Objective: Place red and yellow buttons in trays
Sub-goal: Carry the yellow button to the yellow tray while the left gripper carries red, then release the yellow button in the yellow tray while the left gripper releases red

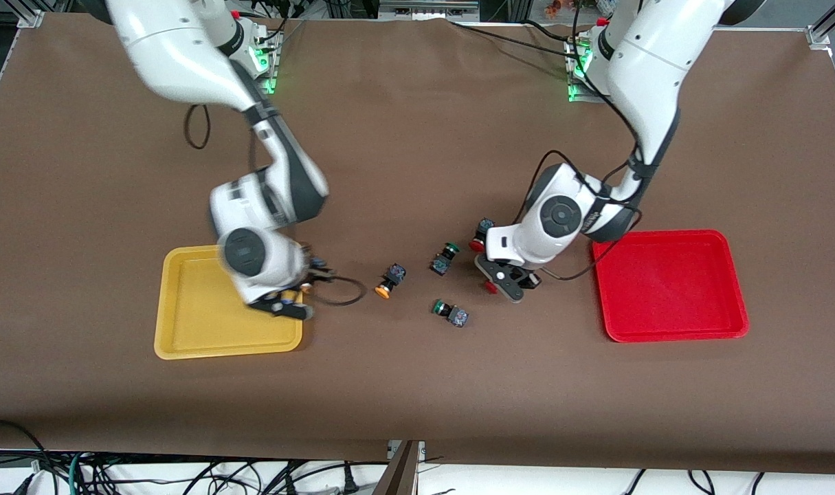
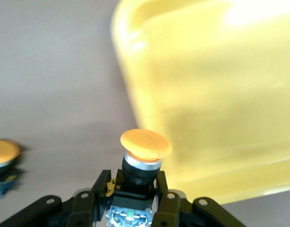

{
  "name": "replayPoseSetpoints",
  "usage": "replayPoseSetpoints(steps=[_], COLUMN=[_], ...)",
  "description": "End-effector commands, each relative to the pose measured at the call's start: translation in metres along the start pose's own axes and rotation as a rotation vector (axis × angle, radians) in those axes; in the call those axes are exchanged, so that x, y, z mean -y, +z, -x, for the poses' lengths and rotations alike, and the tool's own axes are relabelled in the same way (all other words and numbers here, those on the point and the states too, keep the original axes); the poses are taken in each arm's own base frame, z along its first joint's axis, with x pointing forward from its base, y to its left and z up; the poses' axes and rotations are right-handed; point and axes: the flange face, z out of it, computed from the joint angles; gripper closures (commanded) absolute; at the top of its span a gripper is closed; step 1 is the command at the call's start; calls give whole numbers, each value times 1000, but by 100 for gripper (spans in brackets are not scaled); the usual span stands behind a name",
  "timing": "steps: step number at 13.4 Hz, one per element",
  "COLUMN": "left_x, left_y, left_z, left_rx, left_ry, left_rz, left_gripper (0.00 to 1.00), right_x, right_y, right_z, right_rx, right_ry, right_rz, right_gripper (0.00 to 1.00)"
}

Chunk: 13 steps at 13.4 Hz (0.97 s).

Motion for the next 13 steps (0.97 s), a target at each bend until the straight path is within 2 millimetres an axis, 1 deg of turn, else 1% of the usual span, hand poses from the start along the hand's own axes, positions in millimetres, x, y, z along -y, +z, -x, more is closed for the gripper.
replayPoseSetpoints(steps=[1,2,3,4,5,6,7,8,9,10,11,12,13], left_x=[66,91,115,138,169,187,207,217,226,235,233,231,230], left_y=[-54,-72,-86,-90,-90,-84,-67,-50,-35,-20,-13,-14,-21], left_z=[46,58,72,90,114,131,149,159,164,174,174,172,169], left_rx=[109,132,161,183,210,241,269,266,245,238,243,243,240], left_ry=[41,51,55,28,-3,-5,2,35,51,44,49,55,58], left_rz=[28,44,66,77,45,17,27,51,48,59,68,66,61], left_gripper=[86,86,85,84,83,83,83,83,82,71,30,0,0], right_x=[-60,-71,-73,-74,-75,-75,-73,-71,-69,-62,-48,-24,-3], right_y=[14,26,32,40,49,57,62,62,57,47,36,26,24], right_z=[-21,-25,-27,-28,-29,-30,-30,-29,-29,-28,-23,-12,-2], right_rx=[51,70,73,76,79,80,86,86,81,72,55,43,35], right_ry=[-96,-104,-105,-106,-106,-106,-109,-110,-109,-121,-135,-158,-126], right_rz=[-20,-18,-13,-2,-3,0,2,2,-2,-9,-13,-14,-6], right_gripper=[100,100,100,100,100,100,100,63,1,0,0,0,0])
